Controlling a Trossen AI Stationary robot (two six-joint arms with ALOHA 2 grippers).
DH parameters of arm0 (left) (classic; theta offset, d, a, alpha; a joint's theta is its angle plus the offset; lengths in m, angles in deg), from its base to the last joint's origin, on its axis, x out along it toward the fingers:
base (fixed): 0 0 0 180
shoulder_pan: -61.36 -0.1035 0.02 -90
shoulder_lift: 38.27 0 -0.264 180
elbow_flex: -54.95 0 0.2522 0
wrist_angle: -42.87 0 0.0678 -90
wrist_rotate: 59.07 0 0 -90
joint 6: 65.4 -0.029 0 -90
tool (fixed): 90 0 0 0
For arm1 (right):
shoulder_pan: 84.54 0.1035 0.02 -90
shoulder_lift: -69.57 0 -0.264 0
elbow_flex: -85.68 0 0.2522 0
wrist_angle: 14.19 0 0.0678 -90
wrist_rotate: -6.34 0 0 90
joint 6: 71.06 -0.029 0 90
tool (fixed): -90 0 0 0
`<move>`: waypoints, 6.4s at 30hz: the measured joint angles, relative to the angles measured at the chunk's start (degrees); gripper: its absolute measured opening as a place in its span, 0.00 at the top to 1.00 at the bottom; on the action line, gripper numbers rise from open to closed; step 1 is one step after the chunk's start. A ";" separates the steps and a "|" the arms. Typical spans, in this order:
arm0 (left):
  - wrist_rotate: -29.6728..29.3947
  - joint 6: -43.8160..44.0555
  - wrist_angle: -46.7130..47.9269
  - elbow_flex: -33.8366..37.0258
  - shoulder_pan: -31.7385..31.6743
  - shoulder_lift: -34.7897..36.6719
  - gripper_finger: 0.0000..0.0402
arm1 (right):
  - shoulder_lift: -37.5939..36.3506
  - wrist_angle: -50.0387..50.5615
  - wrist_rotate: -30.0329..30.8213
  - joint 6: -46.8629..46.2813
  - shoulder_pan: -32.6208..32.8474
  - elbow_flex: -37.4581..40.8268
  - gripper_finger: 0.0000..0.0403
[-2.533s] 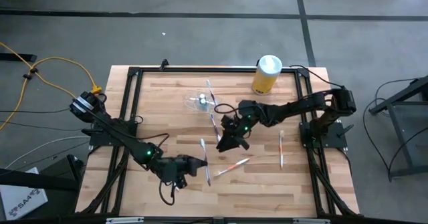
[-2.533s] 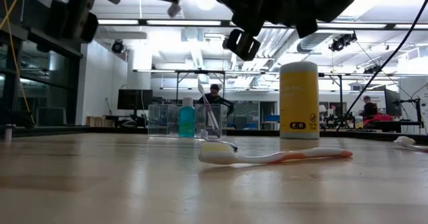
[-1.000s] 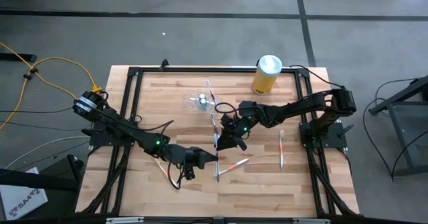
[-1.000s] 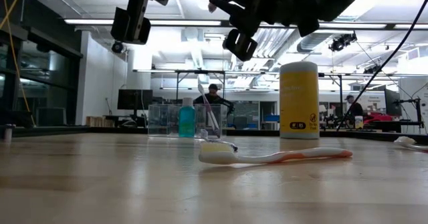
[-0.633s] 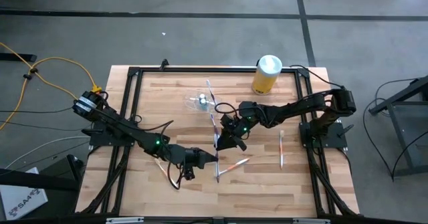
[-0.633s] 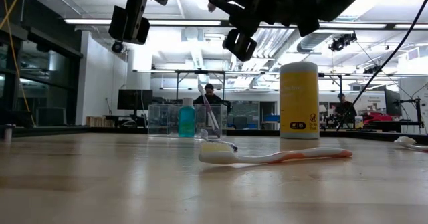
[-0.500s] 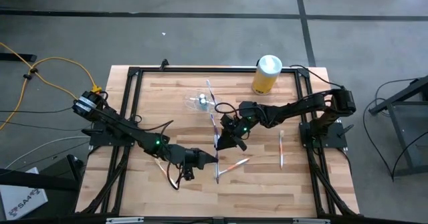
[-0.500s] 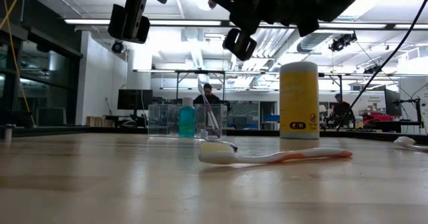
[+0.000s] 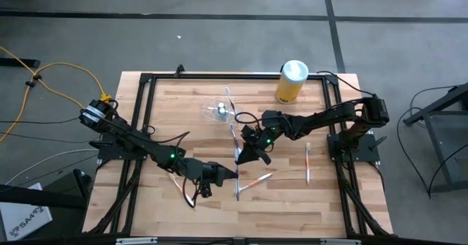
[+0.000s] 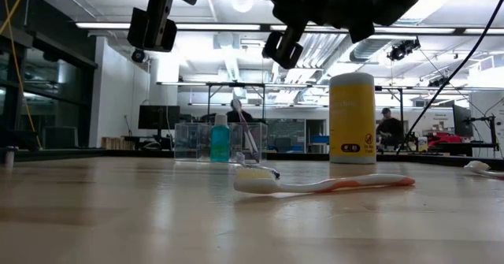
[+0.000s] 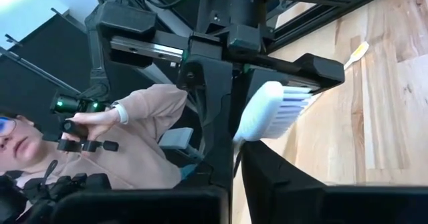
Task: Pick & Place toothbrushing station
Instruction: Put the left violet toothbrush into the transparent organizer, then put the violet toothbrush into transparent organizer
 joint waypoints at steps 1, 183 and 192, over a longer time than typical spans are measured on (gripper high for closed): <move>0.21 -0.22 0.02 0.00 0.00 0.00 0.99 | 0.00 0.00 -0.07 -0.20 0.00 0.00 0.98; -30.76 73.27 -0.13 0.04 7.78 -0.04 0.66 | 7.02 36.97 21.65 36.44 -26.23 -17.40 0.67; -30.78 74.93 -0.13 0.04 7.93 -0.04 0.66 | 4.05 38.88 21.91 36.00 -25.43 -17.40 0.66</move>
